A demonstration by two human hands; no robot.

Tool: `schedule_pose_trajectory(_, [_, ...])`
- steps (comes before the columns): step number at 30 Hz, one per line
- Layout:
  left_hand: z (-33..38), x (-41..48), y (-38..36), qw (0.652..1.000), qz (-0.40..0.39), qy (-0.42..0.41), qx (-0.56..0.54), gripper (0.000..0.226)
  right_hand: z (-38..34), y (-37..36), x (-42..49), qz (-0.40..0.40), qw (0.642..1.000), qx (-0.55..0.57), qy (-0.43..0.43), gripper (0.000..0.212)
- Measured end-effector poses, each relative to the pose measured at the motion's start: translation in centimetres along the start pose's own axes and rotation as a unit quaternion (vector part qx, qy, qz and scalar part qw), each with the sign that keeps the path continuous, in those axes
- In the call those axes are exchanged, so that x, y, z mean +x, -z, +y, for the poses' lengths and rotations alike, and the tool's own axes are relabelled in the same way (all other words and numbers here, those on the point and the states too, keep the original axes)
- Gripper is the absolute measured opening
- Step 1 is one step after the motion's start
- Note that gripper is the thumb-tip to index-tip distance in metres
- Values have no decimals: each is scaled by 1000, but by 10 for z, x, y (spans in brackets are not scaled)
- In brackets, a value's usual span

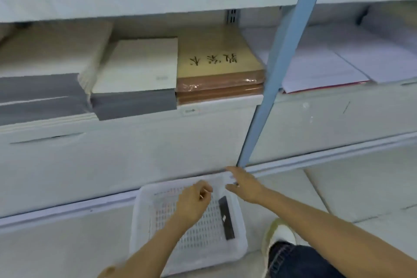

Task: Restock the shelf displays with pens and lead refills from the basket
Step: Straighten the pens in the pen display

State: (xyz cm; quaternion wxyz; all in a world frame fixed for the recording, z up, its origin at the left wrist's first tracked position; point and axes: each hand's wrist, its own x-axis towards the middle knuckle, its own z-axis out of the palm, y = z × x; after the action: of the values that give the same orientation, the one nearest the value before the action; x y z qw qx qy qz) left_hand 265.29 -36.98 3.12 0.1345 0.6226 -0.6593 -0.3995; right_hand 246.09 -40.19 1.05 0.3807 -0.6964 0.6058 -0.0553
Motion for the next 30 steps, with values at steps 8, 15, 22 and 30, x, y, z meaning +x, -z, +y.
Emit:
schedule_pose_trajectory(8, [-42, 23, -109, 940, -111, 224, -232, 29, 62, -47, 5, 22, 992, 122, -35, 53])
schedule_pose_trajectory(15, [-51, 33, -124, 950, -64, 217, -217, 29, 68, -50, 6, -6, 975, 218, -30, 54])
schedule_pose_trajectory(22, [-61, 29, -92, 955, -13, 202, -218, 24, 58, -42, 9, 17, 992, 123, -30, 51])
schedule_pose_trajectory(30, [-31, 2, 7, 933, 56, 47, -352, 23, -42, -12, 13, 58, 971, 192, 131, 42])
